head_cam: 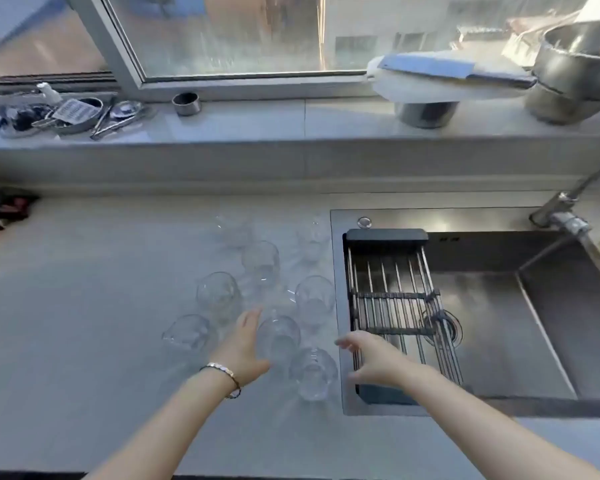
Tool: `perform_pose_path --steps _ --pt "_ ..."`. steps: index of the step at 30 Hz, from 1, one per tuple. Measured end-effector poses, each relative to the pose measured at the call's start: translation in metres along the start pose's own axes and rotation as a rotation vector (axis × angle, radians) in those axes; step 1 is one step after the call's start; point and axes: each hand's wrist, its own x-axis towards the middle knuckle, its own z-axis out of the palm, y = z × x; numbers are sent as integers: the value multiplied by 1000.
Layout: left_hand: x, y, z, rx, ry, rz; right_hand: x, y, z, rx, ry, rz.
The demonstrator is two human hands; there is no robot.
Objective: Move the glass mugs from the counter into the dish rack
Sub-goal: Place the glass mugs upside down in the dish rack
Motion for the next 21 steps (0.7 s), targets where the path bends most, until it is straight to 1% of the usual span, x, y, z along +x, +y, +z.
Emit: perform_pose_path --steps 1,4,7,10,12,15,18,21 --pt "2 -2 4 -31 -34 -10 3 -1 6 2 -25 -19" --pt "9 -11 25 -207 -40 -22 5 -5 27 79 -12 -70" --pt "17 -19 44 -378 63 -25 11 -4 51 210 55 -84" --pt "21 -23 53 -479 145 -50 13 -6 64 296 164 -51" --pt "20 -22 55 -499 178 -74 12 -6 68 341 202 -39" --pt "8 -8 50 -438 191 -71 4 7 62 386 211 -10" --pt "-8 18 48 -476 187 23 -16 30 42 448 233 52" --pt "-9 54 55 -559 142 63 -38 58 9 530 259 144"
